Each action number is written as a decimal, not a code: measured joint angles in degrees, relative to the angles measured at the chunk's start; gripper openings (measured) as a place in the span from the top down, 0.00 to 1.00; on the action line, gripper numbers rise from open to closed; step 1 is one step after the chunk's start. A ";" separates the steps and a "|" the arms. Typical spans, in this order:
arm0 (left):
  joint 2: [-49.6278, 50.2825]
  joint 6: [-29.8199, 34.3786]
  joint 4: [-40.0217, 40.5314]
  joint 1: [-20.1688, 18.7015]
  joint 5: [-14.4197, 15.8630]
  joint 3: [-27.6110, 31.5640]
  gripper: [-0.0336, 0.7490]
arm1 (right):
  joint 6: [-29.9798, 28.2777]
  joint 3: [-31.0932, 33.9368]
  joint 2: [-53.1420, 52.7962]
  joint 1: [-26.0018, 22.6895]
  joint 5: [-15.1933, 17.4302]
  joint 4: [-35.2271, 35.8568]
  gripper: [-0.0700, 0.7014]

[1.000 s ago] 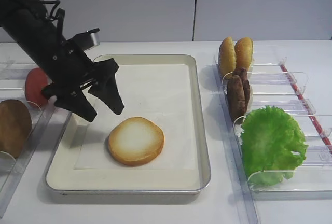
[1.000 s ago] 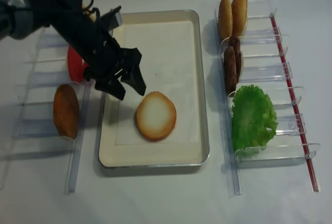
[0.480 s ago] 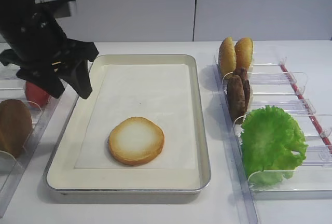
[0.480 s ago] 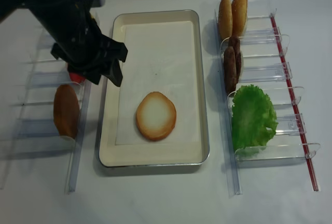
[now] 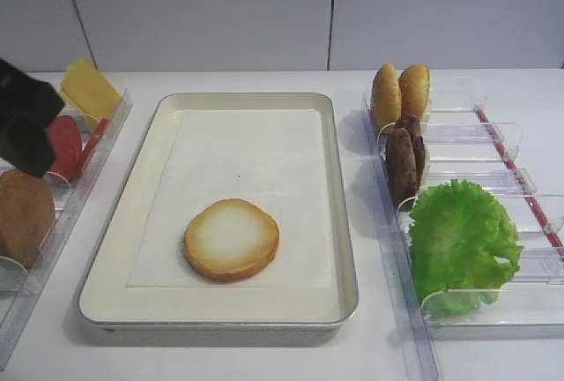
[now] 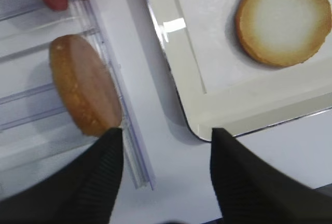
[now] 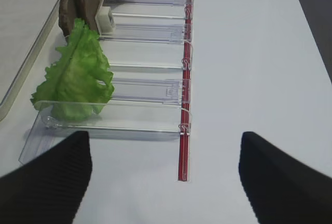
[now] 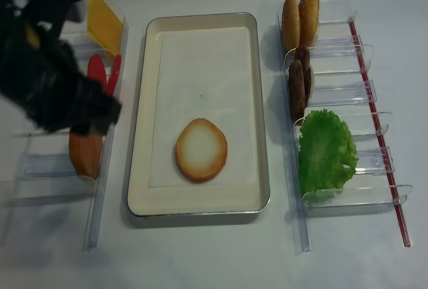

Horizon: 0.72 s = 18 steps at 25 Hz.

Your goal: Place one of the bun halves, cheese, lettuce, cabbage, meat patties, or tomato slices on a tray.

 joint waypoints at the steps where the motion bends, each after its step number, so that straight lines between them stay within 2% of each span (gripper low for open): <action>1: -2.11 -0.56 0.52 0.00 0.13 1.12 0.51 | 0.00 0.00 0.00 0.00 0.00 0.00 0.16; 12: -26.69 -1.76 1.21 0.00 1.15 9.98 0.53 | 0.00 0.00 0.00 0.00 0.00 0.00 0.16; 18: -38.08 -1.99 4.86 0.00 1.54 15.67 0.57 | 0.00 0.00 0.00 0.00 0.00 0.00 0.16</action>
